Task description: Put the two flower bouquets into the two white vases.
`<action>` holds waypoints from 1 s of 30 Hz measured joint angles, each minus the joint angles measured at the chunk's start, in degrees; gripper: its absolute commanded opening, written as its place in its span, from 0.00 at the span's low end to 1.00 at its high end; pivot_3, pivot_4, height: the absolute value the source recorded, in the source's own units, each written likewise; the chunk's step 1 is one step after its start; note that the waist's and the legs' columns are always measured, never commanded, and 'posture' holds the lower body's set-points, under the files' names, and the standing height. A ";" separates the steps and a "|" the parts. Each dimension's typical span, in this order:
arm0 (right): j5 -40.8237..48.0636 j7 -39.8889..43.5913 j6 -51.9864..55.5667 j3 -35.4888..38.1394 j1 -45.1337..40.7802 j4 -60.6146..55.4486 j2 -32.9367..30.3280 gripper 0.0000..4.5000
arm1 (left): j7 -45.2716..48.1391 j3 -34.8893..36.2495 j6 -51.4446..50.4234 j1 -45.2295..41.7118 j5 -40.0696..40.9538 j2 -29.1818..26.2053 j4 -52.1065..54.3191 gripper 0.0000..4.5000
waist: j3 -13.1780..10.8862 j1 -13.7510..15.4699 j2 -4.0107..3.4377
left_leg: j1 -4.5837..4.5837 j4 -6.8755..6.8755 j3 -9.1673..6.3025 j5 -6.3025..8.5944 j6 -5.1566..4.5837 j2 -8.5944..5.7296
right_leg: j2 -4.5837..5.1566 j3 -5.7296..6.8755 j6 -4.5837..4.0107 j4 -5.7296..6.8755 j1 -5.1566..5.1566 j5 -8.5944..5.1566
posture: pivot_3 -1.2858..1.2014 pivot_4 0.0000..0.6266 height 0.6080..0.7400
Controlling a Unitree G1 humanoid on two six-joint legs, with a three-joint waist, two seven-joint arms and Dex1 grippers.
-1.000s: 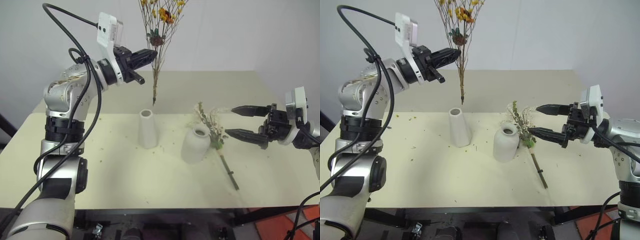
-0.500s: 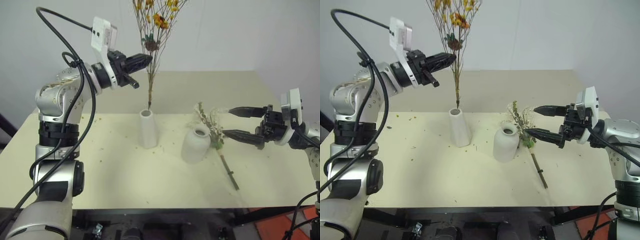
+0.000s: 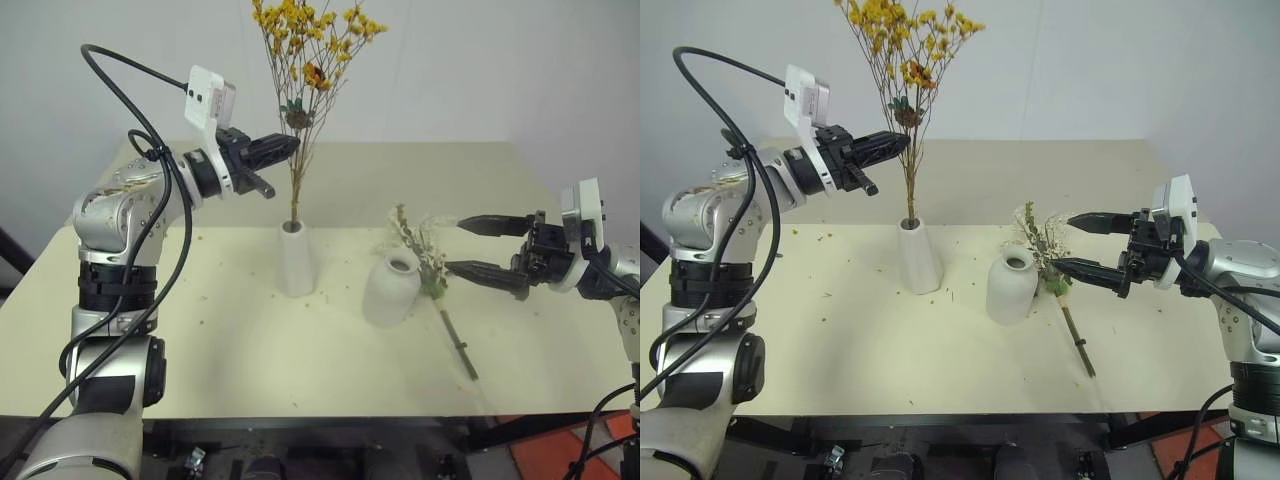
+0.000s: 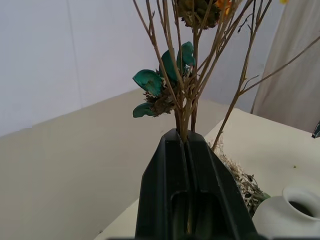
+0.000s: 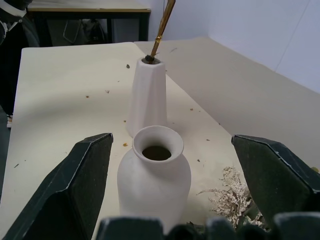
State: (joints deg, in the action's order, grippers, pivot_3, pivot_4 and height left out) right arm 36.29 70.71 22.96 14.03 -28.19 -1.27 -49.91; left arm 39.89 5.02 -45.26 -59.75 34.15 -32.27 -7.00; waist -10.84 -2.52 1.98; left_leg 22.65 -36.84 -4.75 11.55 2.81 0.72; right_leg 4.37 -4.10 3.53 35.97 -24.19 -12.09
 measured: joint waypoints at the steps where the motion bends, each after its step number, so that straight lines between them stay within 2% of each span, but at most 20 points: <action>1: 0.00 -0.04 0.00 0.00 0.00 -0.12 0.00 1.00 | -0.12 0.00 0.00 0.20 -0.13 0.01 0.34 0.01 | 0.00 0.00 0.00 | 0.00 0.00 0.00 0.00 0.00 0.00 | 0.00 0.00 0.00 0.00 0.00 0.00 | 0.52 0.24 1.00; 13: -0.01 -0.22 0.00 0.00 -0.01 -0.36 0.12 1.00 | -2.75 0.01 -0.01 6.81 -0.89 1.50 4.04 0.01 | 0.00 0.05 0.00 | -0.01 -0.01 0.00 0.00 0.00 0.00 | 0.00 -0.01 -0.01 0.02 0.01 0.01 | 0.52 0.24 1.00; 17: -0.01 -0.32 -0.02 0.00 0.01 -0.40 0.14 1.00 | -3.60 0.01 -1.27 7.93 -0.90 1.63 6.49 0.20 | 0.00 -0.03 0.00 | -0.02 -0.01 0.00 0.00 0.00 0.00 | 0.00 -0.01 -0.01 0.02 0.01 0.00 | 0.52 0.24 1.00; 28: 0.00 -0.56 -0.04 0.07 1.35 -0.53 0.13 1.00 | -6.42 4.65 -8.51 13.52 3.14 0.26 15.20 0.98 | 0.00 -0.14 0.00 | -0.05 -0.01 0.00 0.00 0.00 0.01 | -0.01 -0.02 -0.01 0.04 0.01 0.00 | 0.52 0.24 1.00; 30: -0.01 -0.53 -0.04 0.06 1.35 -0.51 0.13 1.00 | -7.40 6.27 -10.59 14.82 4.61 -0.40 17.39 0.99 | 0.00 -0.09 0.00 | -0.05 -0.01 0.00 0.00 0.00 0.01 | -0.01 -0.02 -0.01 0.05 0.02 0.00 | 0.52 0.24 1.00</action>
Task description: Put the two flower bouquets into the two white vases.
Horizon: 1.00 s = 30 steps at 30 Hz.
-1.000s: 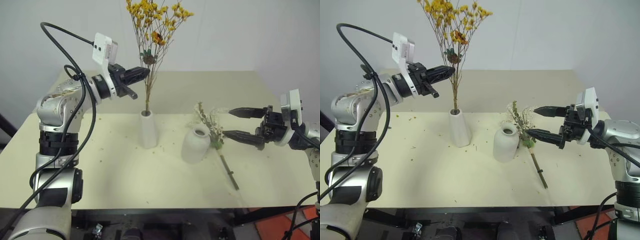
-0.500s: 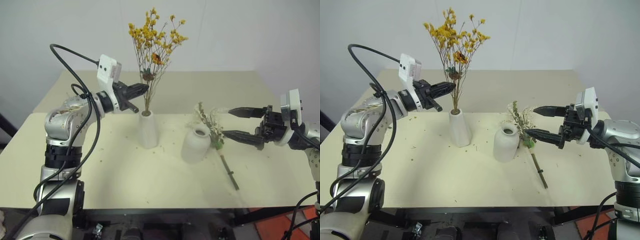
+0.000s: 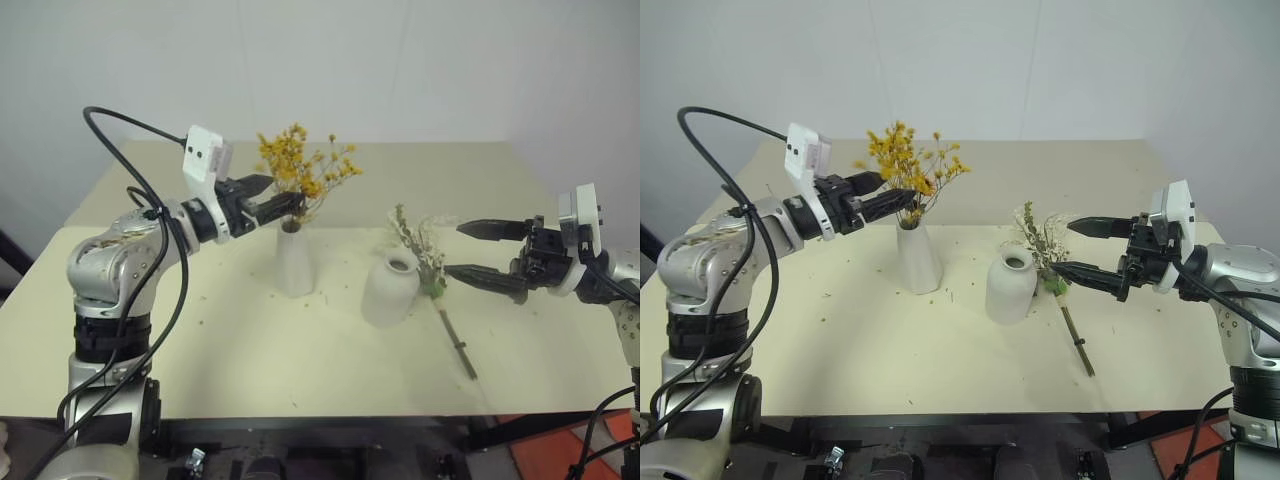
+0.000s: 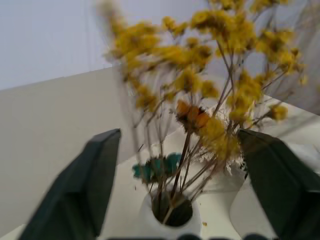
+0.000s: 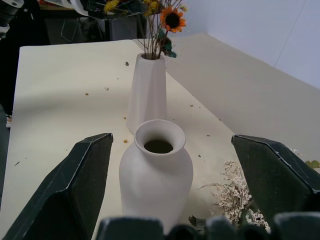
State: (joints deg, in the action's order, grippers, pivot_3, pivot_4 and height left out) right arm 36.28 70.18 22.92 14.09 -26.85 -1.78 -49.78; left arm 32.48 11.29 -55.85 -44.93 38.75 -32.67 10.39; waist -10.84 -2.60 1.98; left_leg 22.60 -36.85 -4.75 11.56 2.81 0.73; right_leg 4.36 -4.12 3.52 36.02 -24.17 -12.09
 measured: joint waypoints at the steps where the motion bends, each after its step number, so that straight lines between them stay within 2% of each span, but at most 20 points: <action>1: -0.01 -0.02 0.00 0.00 0.00 0.04 0.00 1.00 | -0.41 0.67 -0.79 0.62 0.67 -0.44 0.88 0.99 | 0.00 0.00 0.00 | 0.00 0.00 0.00 0.00 0.00 0.00 | 0.00 0.00 0.00 0.00 0.00 0.00 | 0.52 0.24 1.00; 6: -0.87 -1.03 0.23 -0.09 0.77 0.13 -0.25 1.00 | 0.19 3.98 -4.49 6.42 4.61 -5.24 7.09 0.99 | 0.00 -0.04 0.00 | 0.00 0.00 0.00 0.00 -0.01 0.01 | -0.01 0.00 0.00 0.00 -0.02 0.00 | 0.52 0.24 1.00; 10: -5.82 -7.27 2.91 -0.42 1.56 1.18 -2.54 1.00 | 9.33 5.68 -2.58 13.21 8.31 -11.53 12.70 0.99 | -0.01 0.04 -0.01 | 0.00 0.00 0.01 0.01 -0.01 0.01 | -0.01 0.00 -0.04 0.01 -0.02 -0.02 | 0.52 0.24 1.00; 13: -8.24 -11.75 8.50 -2.49 1.52 0.15 -3.87 1.00 | 14.18 5.42 -0.54 14.08 9.78 -13.40 14.21 0.99 | 0.00 0.35 -0.01 | -0.02 0.00 0.01 0.00 -0.01 0.01 | -0.01 0.02 -0.05 0.01 0.01 -0.03 | 0.52 0.24 1.00; 15: -8.37 -13.62 16.78 -5.47 0.27 -1.20 -5.96 1.00 | 16.11 4.26 0.14 13.74 10.61 -14.09 14.37 0.99 | -0.01 0.31 -0.02 | -0.02 -0.01 0.02 0.00 -0.01 0.01 | 0.00 0.00 -0.06 0.00 0.01 -0.03 | 0.52 0.24 1.00; 20: -5.77 -14.72 45.54 -16.58 -13.39 -1.95 -10.12 1.00 | 19.78 -0.54 0.53 8.80 11.31 -14.23 13.13 0.99 | -0.02 -0.14 -0.04 | 0.01 0.00 0.01 0.03 -0.04 0.07 | -0.06 0.01 -0.13 0.01 -0.04 -0.06 | 0.52 0.24 1.00; 23: -6.11 -14.37 55.13 -25.49 -22.25 1.00 -9.62 1.00 | 21.67 -3.11 0.72 3.77 11.52 -14.12 10.65 0.99 | -0.02 -0.20 -0.04 | 0.02 0.00 0.01 0.03 -0.06 0.07 | -0.05 0.02 -0.13 -0.01 -0.06 -0.06 | 0.52 0.24 1.00; 30: -13.33 -12.90 59.03 -44.80 -36.21 16.48 -4.33 1.00 | 25.34 -9.88 2.38 -2.24 8.50 -12.00 4.52 0.99 | -0.02 -0.13 -0.04 | 0.25 -0.01 0.01 0.03 -0.06 0.06 | -0.05 0.05 -0.11 -0.05 -0.25 -0.05 | 0.52 0.24 1.00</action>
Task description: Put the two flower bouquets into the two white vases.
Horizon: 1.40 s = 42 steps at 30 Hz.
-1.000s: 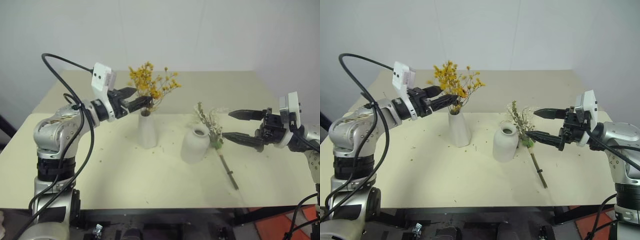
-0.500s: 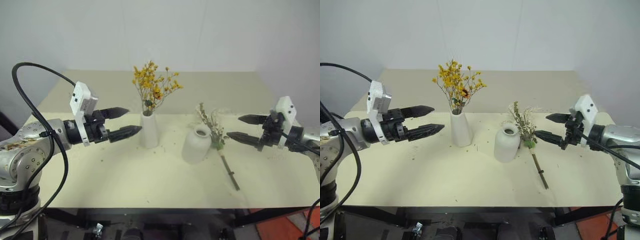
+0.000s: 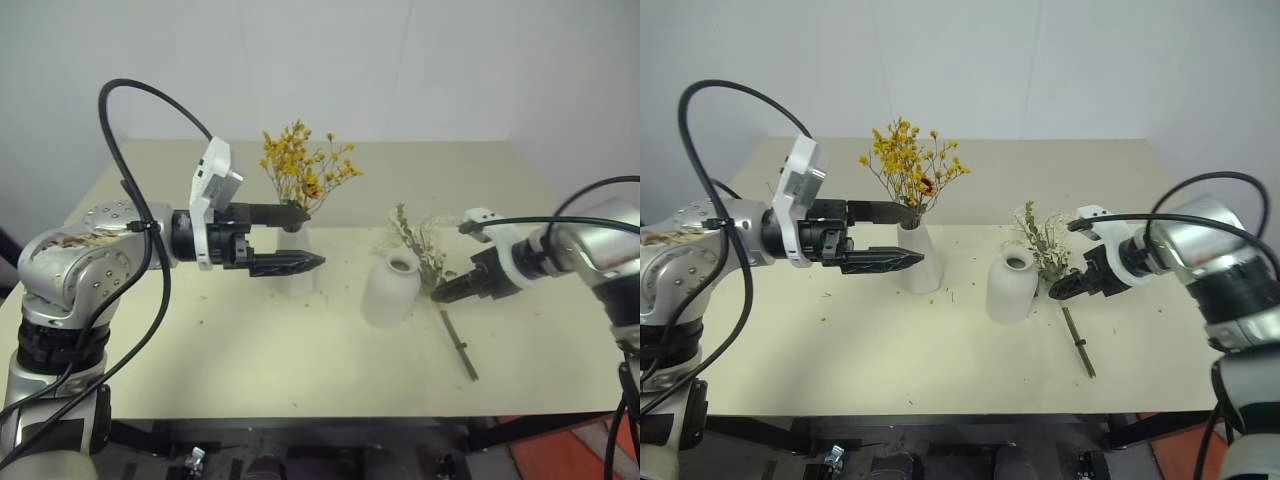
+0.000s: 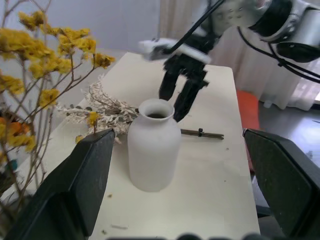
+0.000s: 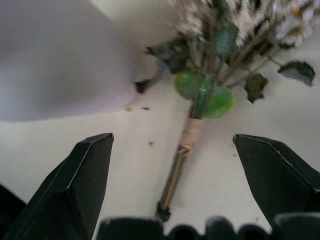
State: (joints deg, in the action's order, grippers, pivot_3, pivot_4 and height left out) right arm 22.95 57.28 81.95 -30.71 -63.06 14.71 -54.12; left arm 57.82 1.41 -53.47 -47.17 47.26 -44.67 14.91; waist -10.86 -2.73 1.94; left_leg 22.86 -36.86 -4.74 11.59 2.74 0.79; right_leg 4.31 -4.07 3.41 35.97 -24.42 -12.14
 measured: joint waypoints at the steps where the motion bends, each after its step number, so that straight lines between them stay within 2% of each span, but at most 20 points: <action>1: -1.00 0.43 -0.35 -2.31 -0.78 1.74 0.78 1.00 | 0.42 -0.31 0.18 -0.11 -0.15 0.08 -0.10 0.99 | 0.00 -0.02 0.00 | 0.00 0.00 0.00 0.01 -0.02 0.00 | 0.00 0.00 0.00 0.01 -0.01 0.00 | 0.52 0.24 1.00; 4: -4.59 2.73 -2.72 -8.83 -1.82 7.27 2.65 1.00 | 1.32 -0.83 0.92 -0.14 -0.73 0.50 -0.52 0.99 | -0.02 -0.03 -0.02 | 0.11 0.00 0.00 0.02 -0.03 -0.01 | 0.01 0.00 0.00 0.02 -0.13 0.00 | 0.52 0.24 1.00; 7: -7.41 5.09 -5.13 -12.23 -2.77 10.90 3.95 1.00 | 1.64 -0.87 1.20 -0.11 -1.46 0.56 -0.81 0.99 | -0.04 -0.03 -0.06 | 0.11 -0.01 0.00 0.02 -0.03 -0.01 | 0.02 0.00 0.00 0.04 -0.14 0.01 | 0.52 0.24 1.00; 8: -8.65 5.60 -6.29 -12.98 -3.34 12.10 4.78 0.96 | 1.74 -0.87 1.42 -0.08 -1.76 0.57 -0.80 1.00 | -0.05 -0.12 -0.06 | 0.09 -0.01 0.00 0.02 -0.03 -0.01 | 0.01 0.00 0.00 0.05 -0.14 0.01 | 0.52 0.24 1.00; 11: -11.26 5.90 -9.18 -13.42 -3.55 15.18 7.38 0.80 | 1.72 -0.85 2.12 0.00 -2.08 0.64 -0.71 1.00 | -0.05 -0.45 -0.07 | 0.02 -0.01 -0.01 0.01 -0.02 0.00 | -0.01 -0.01 0.01 0.13 -0.12 0.01 | 0.52 0.24 1.00; 19: -14.70 7.07 -11.98 -11.92 -3.59 17.35 9.46 0.18 | 1.05 -0.82 2.11 0.43 -2.18 0.66 0.14 1.00 | -0.05 -1.25 -0.07 | 0.00 -0.02 -0.02 0.01 -0.03 0.00 | -0.01 -0.01 0.00 0.14 -0.08 0.01 | 0.52 0.24 1.00; 21: -15.03 6.47 -11.78 -10.31 -3.60 18.30 9.97 0.05 | 0.82 -0.83 2.10 0.43 -2.18 0.65 0.18 1.00 | -0.05 -1.27 -0.08 | 0.00 -0.02 -0.02 0.01 -0.03 0.01 | -0.01 -0.01 0.00 0.15 -0.08 0.01 | 0.52 0.24 1.00; 23: -15.08 4.46 -10.38 -7.55 -3.85 20.11 11.23 0.05 | 0.68 -0.83 2.10 0.42 -2.25 0.65 0.18 1.00 | -0.05 -1.28 -0.08 | -0.01 -0.03 -0.02 0.01 -0.03 0.00 | -0.01 -0.01 0.00 0.17 -0.08 0.01 | 0.52 0.24 1.00; 25: -15.64 0.41 -8.09 -3.73 -5.08 23.73 13.09 0.05 | 0.68 -0.85 2.11 0.41 -2.40 0.66 0.07 1.00 | -0.06 -1.28 -0.09 | 0.00 -0.02 -0.02 0.01 -0.03 -0.01 | 0.00 -0.01 -0.10 0.17 -0.09 0.07 | 0.52 0.24 1.00; 29: -15.77 -12.27 -5.21 12.22 -8.62 31.13 15.59 0.05 | 1.25 -0.97 2.15 0.29 -3.02 0.66 -1.14 1.00 | -0.07 -1.19 -0.11 | 0.04 -0.01 -0.02 0.01 -0.03 -0.02 | 0.00 -0.01 -0.44 0.12 -0.10 0.28 | 0.52 0.24 1.00; 32: -14.36 -21.41 -7.99 26.51 -8.25 30.19 15.74 0.05 | 1.86 -1.37 2.26 -0.14 -3.84 0.78 -2.77 1.00 | -0.07 -1.15 -0.10 | 0.07 0.01 -0.02 0.01 -0.03 -0.02 | 0.01 0.01 -0.44 0.08 -0.08 0.28 | 0.52 0.24 1.00; 37: -9.51 -28.93 -21.65 43.98 2.91 13.63 18.82 0.05 | 3.36 -1.97 2.49 -0.53 -4.58 1.19 -4.53 1.00 | -0.08 -1.15 -0.11 | 0.06 0.02 -0.03 0.02 -0.04 -0.02 | 0.01 0.00 -0.40 0.09 -0.07 0.27 | 0.52 0.24 1.00; 39: -6.53 -28.99 -27.27 48.60 8.69 5.59 20.94 0.05 | 4.18 -2.42 2.65 -0.84 -5.01 1.31 -4.84 1.00 | -0.09 -1.17 -0.12 | 0.07 0.02 -0.03 0.02 -0.04 -0.02 | 0.01 -0.01 -0.41 0.11 -0.09 0.28 | 0.52 0.24 1.00; 42: 0.79 -25.74 -30.11 54.56 13.14 -2.68 23.11 0.05 | 5.30 -2.66 3.27 -1.54 -5.56 1.36 -5.73 1.00 | -0.15 -1.34 -0.22 | 0.03 0.00 -0.02 0.01 -0.05 -0.02 | 0.00 -0.04 -0.39 0.12 -0.07 0.30 | 0.52 0.24 1.00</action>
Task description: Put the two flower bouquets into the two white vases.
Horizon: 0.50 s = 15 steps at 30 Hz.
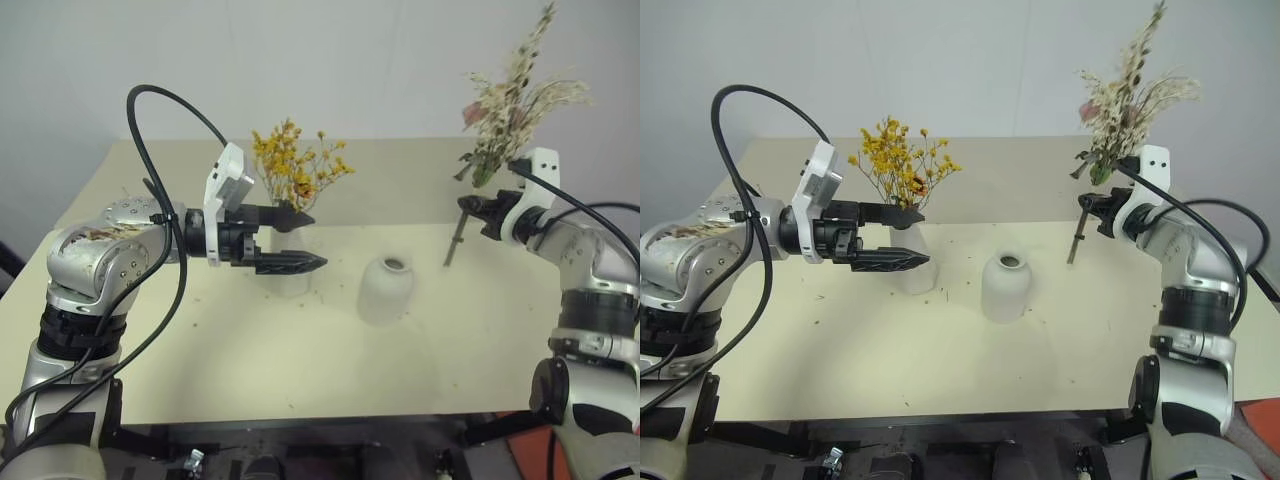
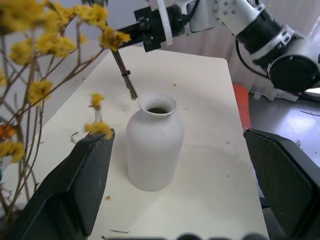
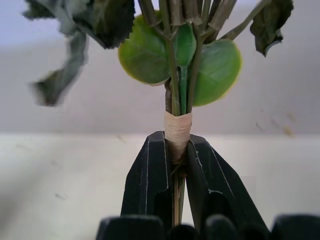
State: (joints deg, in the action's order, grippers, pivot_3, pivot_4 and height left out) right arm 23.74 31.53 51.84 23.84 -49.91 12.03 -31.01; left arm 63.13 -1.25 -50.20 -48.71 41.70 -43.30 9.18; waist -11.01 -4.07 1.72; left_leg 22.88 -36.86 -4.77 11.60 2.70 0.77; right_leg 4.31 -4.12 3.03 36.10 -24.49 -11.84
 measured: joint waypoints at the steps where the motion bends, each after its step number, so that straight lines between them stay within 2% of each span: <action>1: 1.45 0.76 -0.73 0.92 0.50 -1.74 0.18 0.05 | 0.24 0.00 0.06 -0.12 -0.07 0.00 -0.11 1.00 | -0.02 -0.05 -0.04 | -0.02 0.00 0.00 0.00 0.00 0.01 | -0.01 0.00 0.00 0.01 0.01 0.00 | 0.52 0.24 1.00; 8: 13.82 7.09 -2.92 3.57 1.65 -14.41 0.31 0.05 | 2.78 -0.03 1.45 -0.21 -0.90 -0.02 -0.22 1.00 | -0.05 0.03 -0.08 | -0.07 0.00 0.00 0.00 0.00 0.04 | -0.04 0.00 0.39 0.01 0.08 -0.24 | 0.52 0.24 1.00; 15: 20.88 9.07 -0.23 0.26 2.69 -20.77 -1.52 0.05 | 4.49 -0.01 1.62 -0.17 -0.90 -0.32 0.15 1.00 | -0.05 0.12 -0.09 | -0.07 0.00 0.00 0.00 -0.01 0.04 | -0.03 0.00 0.40 0.01 0.08 -0.25 | 0.52 0.24 1.00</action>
State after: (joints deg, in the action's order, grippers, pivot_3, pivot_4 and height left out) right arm 44.61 40.60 51.61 24.11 -47.22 -8.73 -32.53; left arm 67.62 -1.26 -48.58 -48.88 40.79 -43.62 9.34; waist -11.06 -3.95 1.63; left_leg 22.81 -36.85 -4.77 11.60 2.69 0.81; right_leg 4.28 -4.11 3.43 36.10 -24.41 -12.09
